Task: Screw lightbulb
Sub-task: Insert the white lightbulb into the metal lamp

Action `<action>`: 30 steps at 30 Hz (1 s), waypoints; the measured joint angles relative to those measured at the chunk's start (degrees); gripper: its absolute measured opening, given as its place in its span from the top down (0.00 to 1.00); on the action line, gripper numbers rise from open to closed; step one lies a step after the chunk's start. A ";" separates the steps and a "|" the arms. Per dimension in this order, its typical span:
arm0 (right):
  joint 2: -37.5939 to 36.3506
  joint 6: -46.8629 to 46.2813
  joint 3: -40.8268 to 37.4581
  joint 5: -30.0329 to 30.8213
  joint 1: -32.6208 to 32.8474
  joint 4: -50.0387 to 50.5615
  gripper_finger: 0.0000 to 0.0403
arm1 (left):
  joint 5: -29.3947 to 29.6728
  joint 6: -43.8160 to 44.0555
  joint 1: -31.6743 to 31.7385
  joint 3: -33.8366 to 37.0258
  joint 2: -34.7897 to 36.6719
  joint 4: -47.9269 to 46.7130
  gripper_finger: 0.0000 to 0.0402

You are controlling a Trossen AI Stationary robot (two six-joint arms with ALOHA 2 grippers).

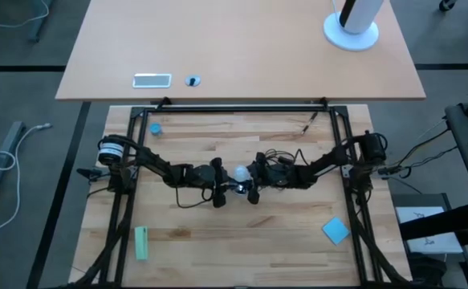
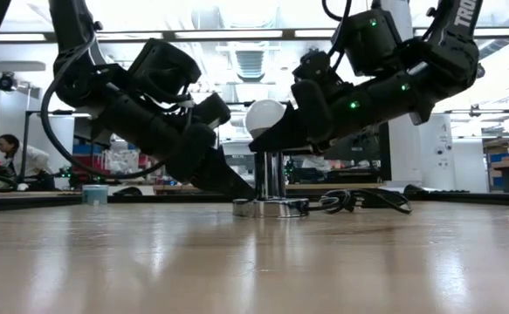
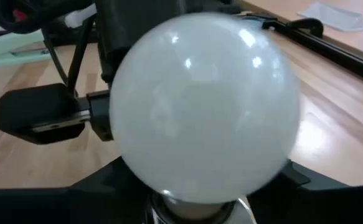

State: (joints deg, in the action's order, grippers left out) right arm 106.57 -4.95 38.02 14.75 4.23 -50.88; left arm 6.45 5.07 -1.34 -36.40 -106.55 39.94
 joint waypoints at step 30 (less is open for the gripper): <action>-14.63 -7.11 -0.24 -0.82 0.90 28.63 0.34 | 0.49 3.44 0.07 -0.09 3.72 -2.86 0.61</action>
State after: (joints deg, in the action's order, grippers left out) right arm 91.94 -12.06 37.78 13.92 5.13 -22.25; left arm 6.94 8.51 -1.28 -36.49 -102.83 37.08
